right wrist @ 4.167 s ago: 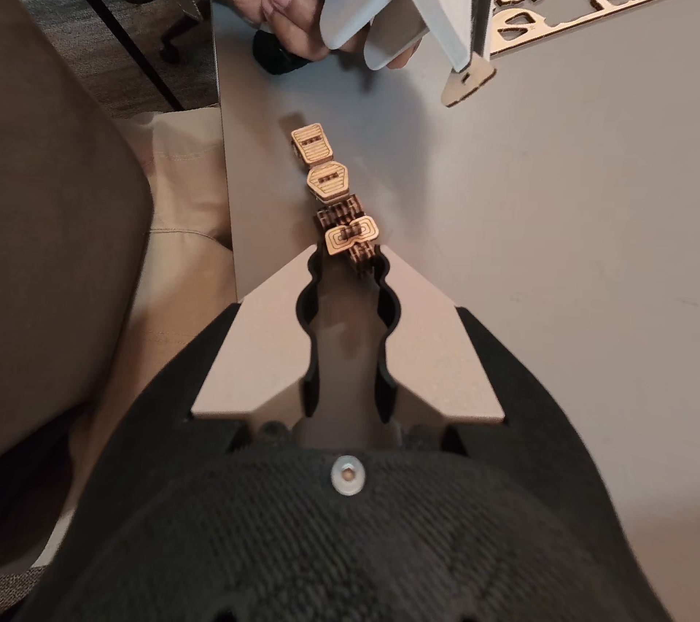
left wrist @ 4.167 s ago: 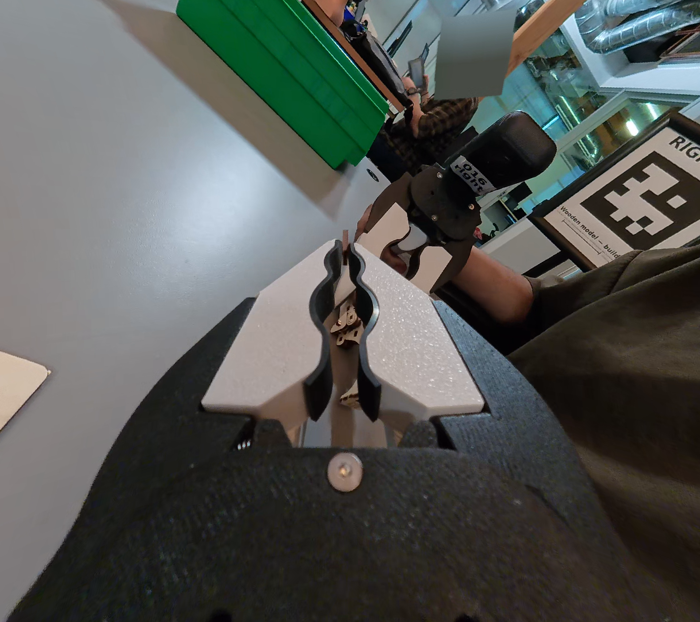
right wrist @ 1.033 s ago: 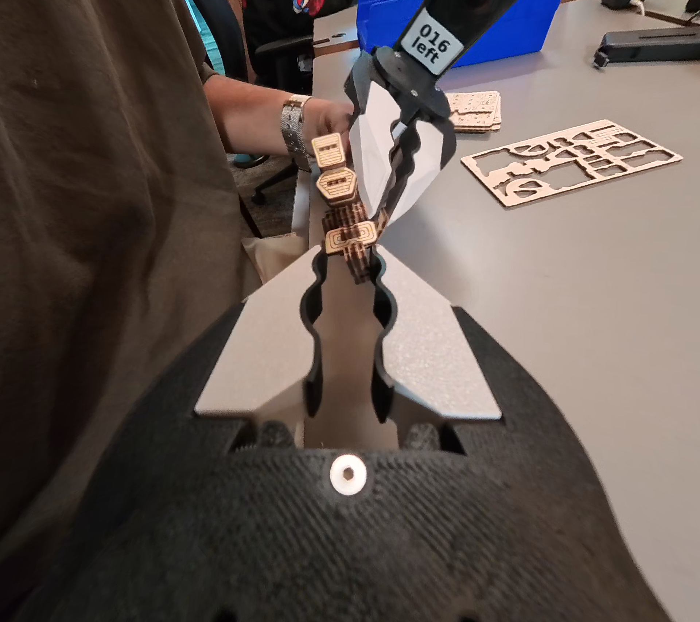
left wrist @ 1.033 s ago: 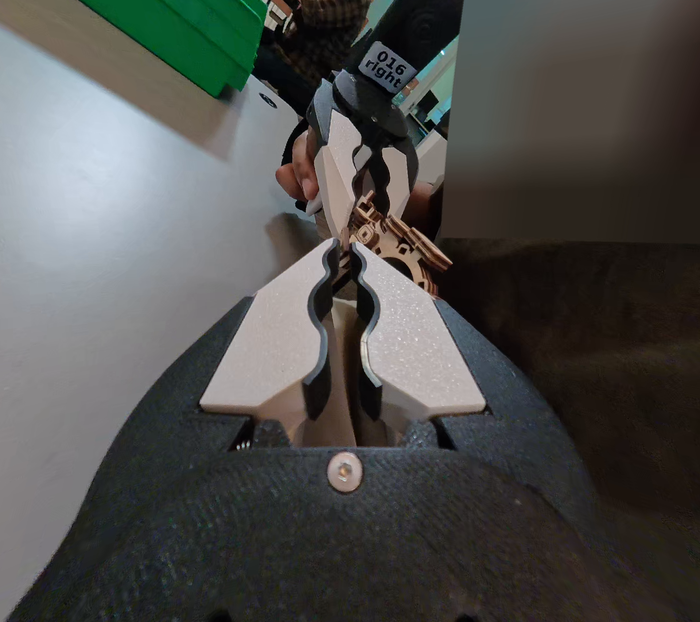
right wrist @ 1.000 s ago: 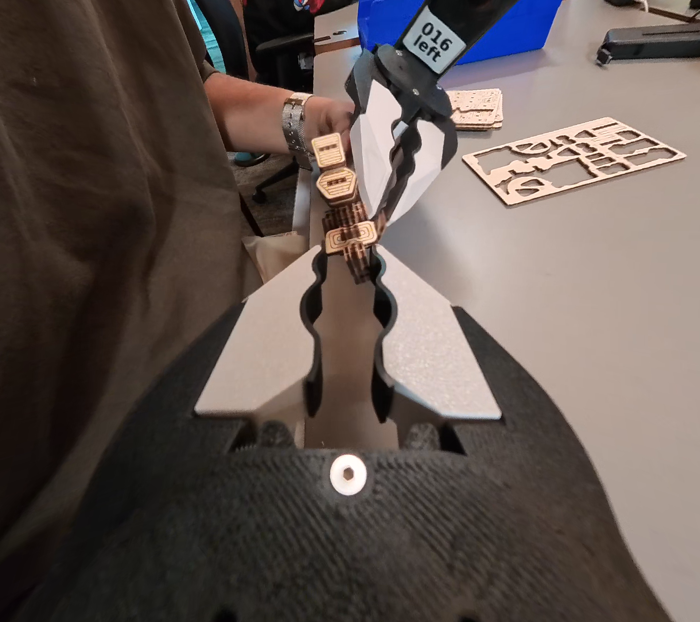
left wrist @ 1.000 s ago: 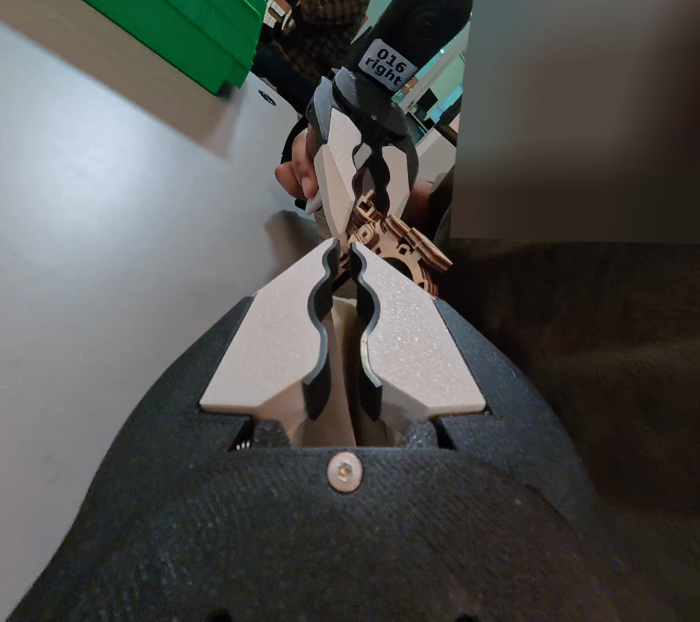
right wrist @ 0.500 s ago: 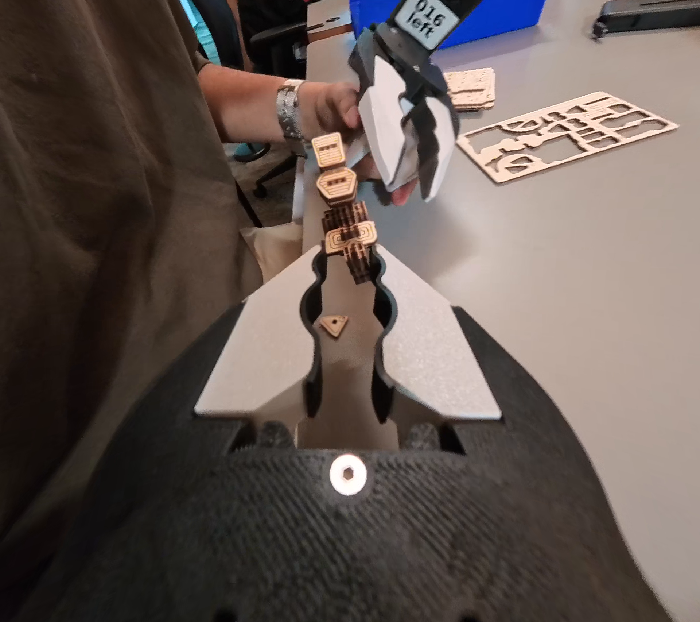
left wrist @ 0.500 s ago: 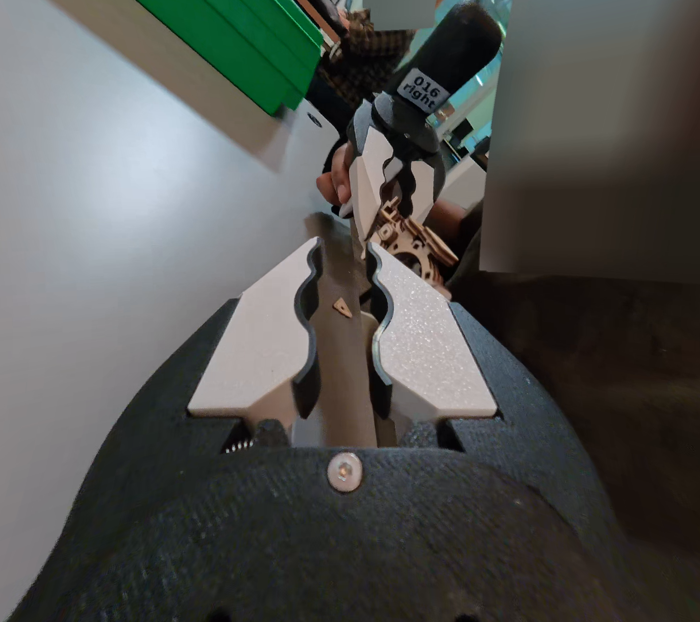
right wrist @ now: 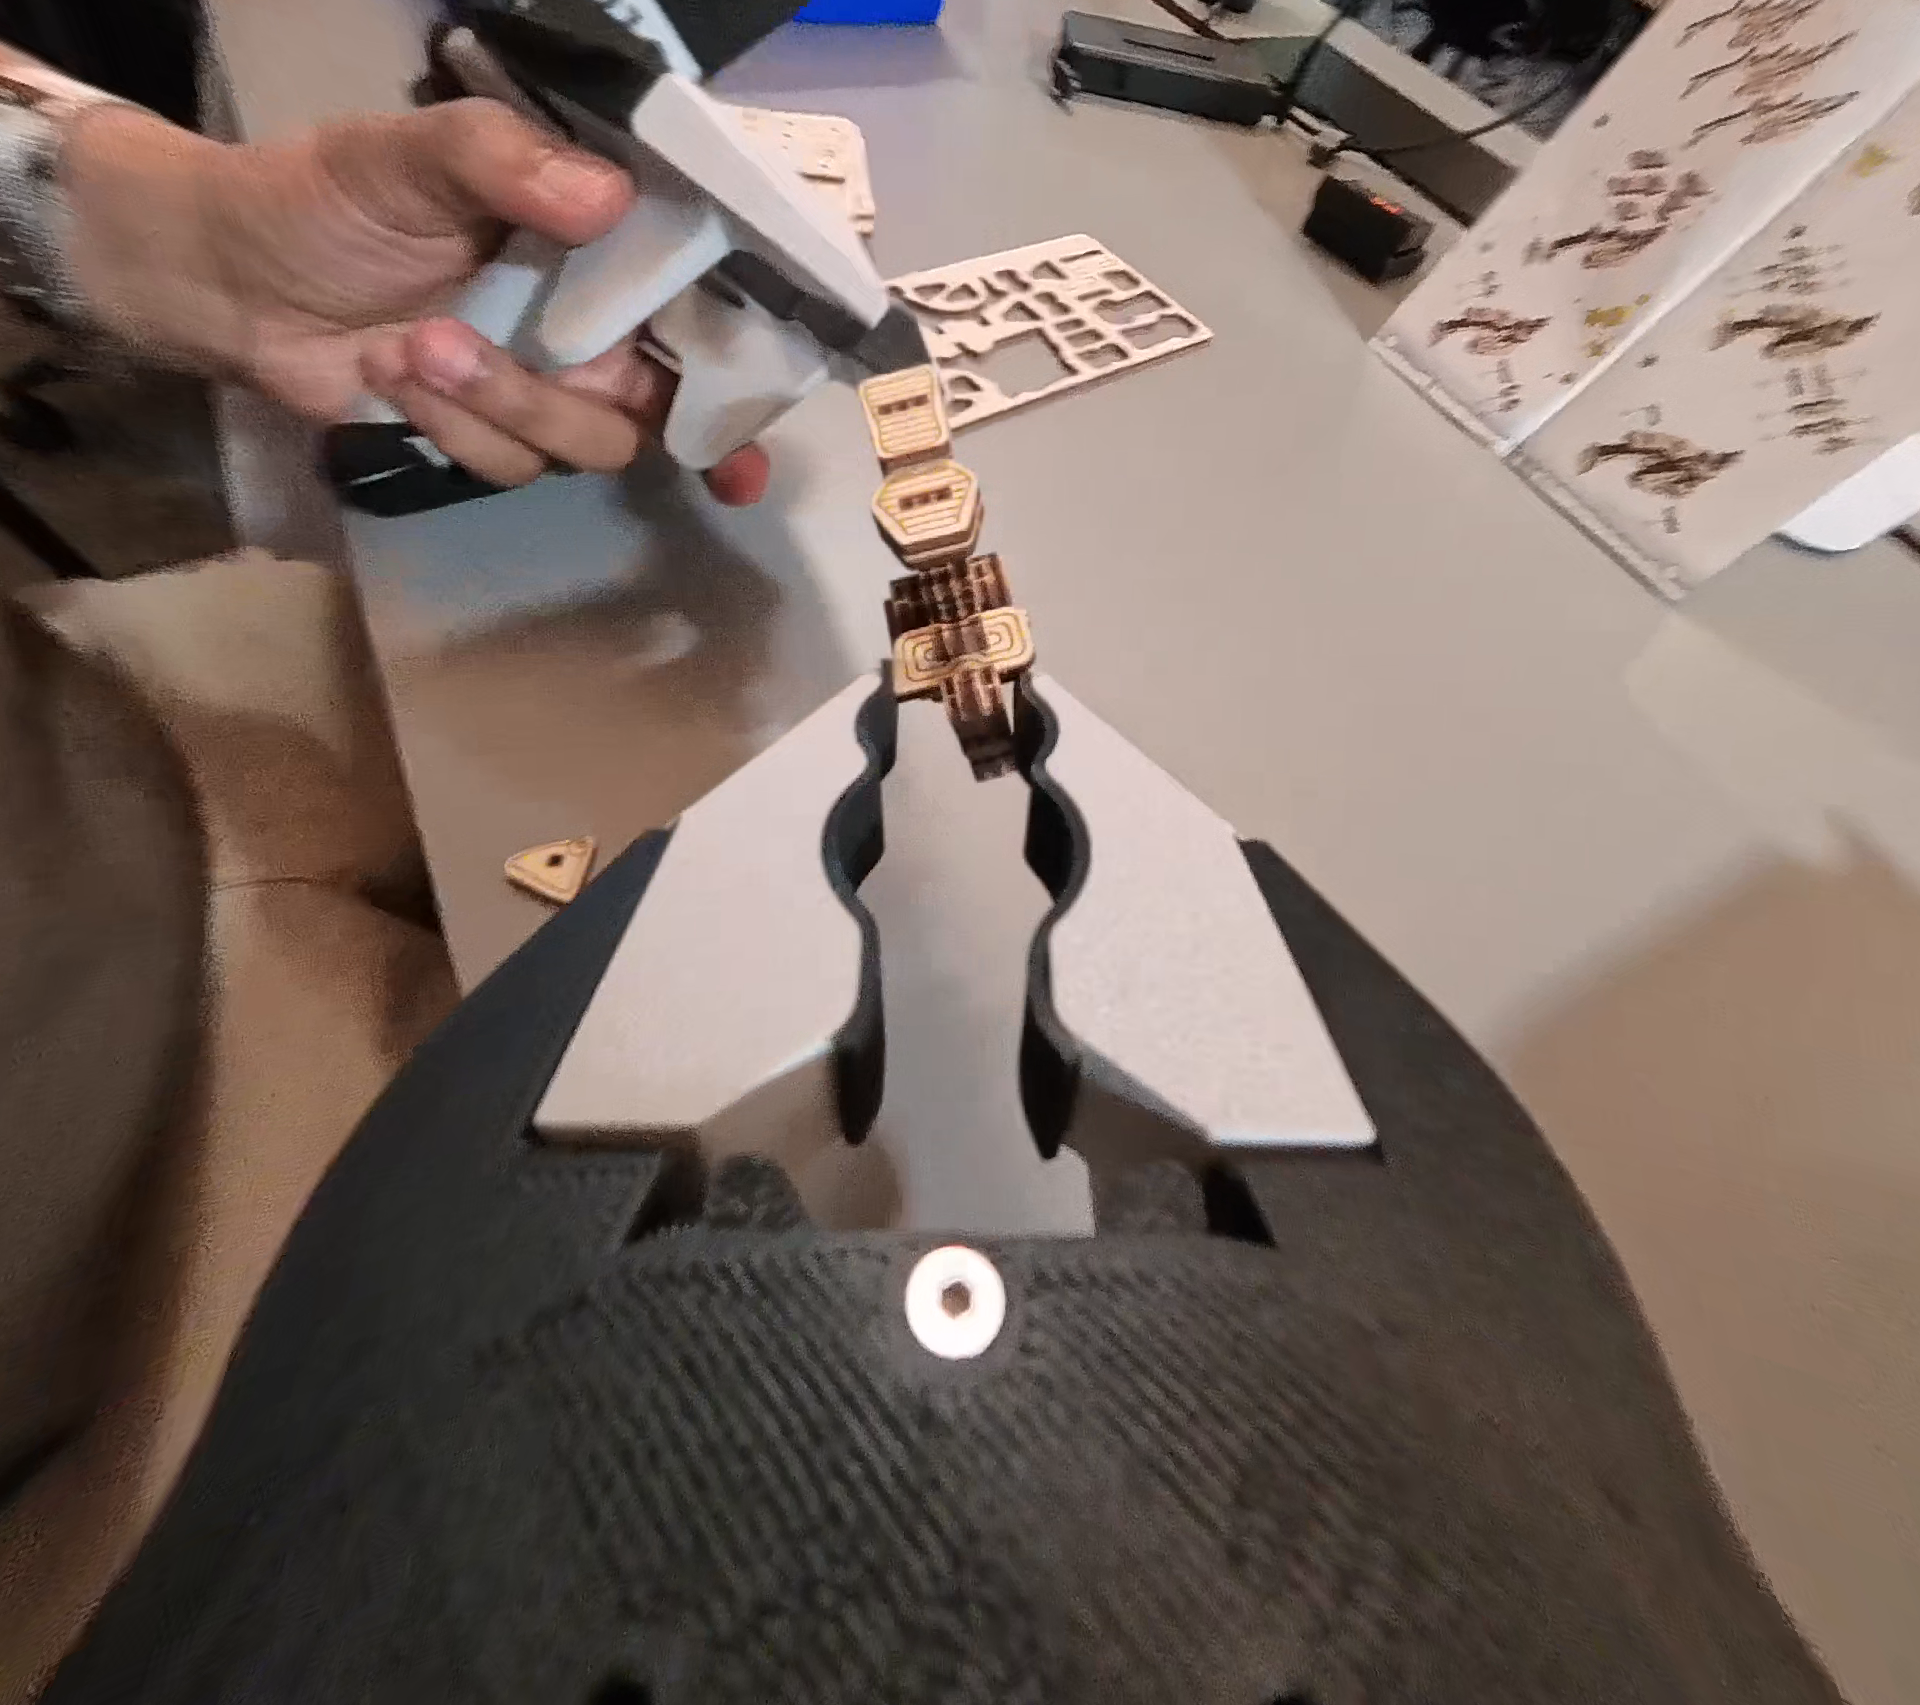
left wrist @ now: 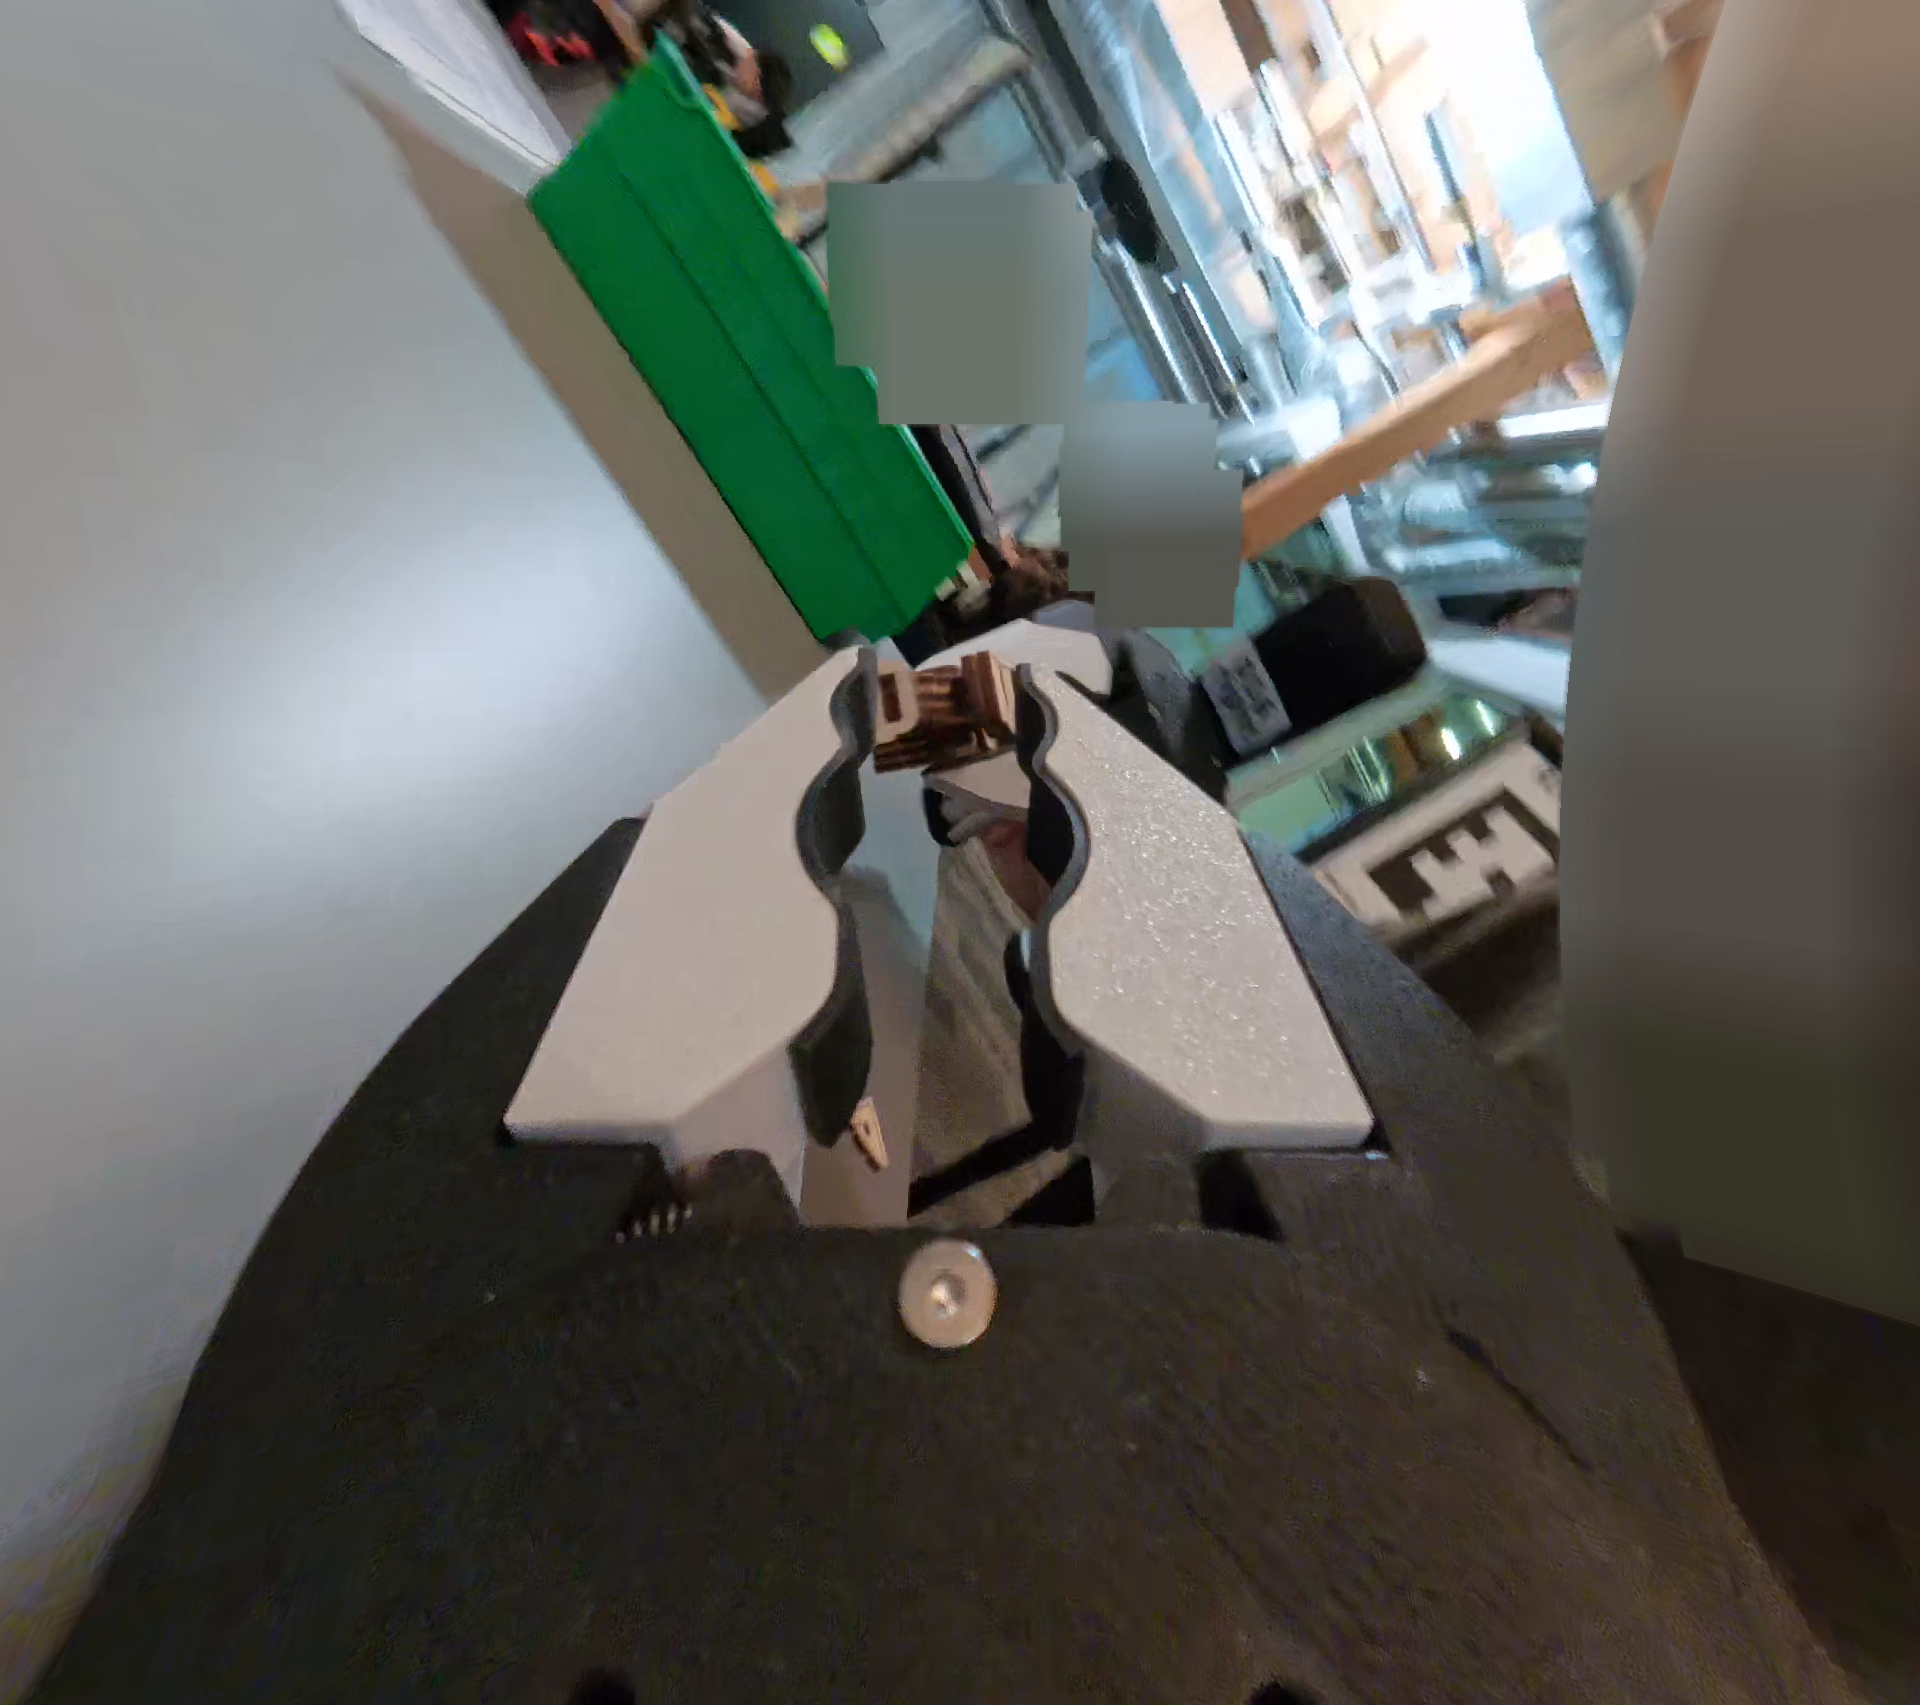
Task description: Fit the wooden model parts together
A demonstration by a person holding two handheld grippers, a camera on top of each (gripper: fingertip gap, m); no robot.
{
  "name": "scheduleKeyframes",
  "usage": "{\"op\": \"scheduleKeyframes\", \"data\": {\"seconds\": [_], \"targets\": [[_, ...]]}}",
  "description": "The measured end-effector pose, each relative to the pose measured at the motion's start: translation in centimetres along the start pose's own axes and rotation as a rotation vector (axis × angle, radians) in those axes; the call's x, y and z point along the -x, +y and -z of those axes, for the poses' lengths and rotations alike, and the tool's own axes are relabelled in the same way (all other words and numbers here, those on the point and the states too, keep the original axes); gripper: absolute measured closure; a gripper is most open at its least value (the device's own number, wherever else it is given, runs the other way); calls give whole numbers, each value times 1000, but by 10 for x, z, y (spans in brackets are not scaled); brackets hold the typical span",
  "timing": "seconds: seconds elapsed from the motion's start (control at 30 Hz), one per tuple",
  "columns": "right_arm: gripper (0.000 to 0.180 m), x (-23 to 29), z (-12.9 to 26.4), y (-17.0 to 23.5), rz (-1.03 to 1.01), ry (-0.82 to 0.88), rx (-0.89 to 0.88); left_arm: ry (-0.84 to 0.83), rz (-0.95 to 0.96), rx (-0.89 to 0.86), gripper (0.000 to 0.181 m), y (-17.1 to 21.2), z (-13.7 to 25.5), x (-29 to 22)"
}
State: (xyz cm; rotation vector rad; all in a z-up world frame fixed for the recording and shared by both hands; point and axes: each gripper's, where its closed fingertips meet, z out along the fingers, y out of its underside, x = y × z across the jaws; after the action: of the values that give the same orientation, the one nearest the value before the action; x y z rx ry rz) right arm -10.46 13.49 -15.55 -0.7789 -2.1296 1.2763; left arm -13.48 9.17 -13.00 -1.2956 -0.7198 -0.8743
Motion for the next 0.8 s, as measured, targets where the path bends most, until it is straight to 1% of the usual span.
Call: {"op": "scheduleKeyframes", "data": {"seconds": [0.03,0.13,0.2,0.27,0.4,0.5,0.57,0.63,0.8], "targets": [[159,-1,-1,-1,31,36,15,-30,15,-44,157,-1,0,3],[159,0,-2,-6,73,91,24,-131,38,-218,154,-13,13,12],[159,2,-2,-10,56,94,14,-145,36,-253,152,-15,18,12],[159,1,-2,-13,19,97,-4,-146,19,-206,147,-10,14,13],[159,-4,1,-21,-113,90,-69,-124,15,-134,149,10,2,4],[159,2,-1,-25,-239,30,-113,-124,8,-57,150,29,-9,0],[159,7,-4,-26,-308,-4,-127,-126,-15,-40,151,33,-12,-3],[159,9,-7,-25,-340,-10,-127,-131,-32,-34,154,34,-12,-4],[159,14,-12,-22,-344,-4,-99,-130,-25,-30,161,34,-13,-3]]}}
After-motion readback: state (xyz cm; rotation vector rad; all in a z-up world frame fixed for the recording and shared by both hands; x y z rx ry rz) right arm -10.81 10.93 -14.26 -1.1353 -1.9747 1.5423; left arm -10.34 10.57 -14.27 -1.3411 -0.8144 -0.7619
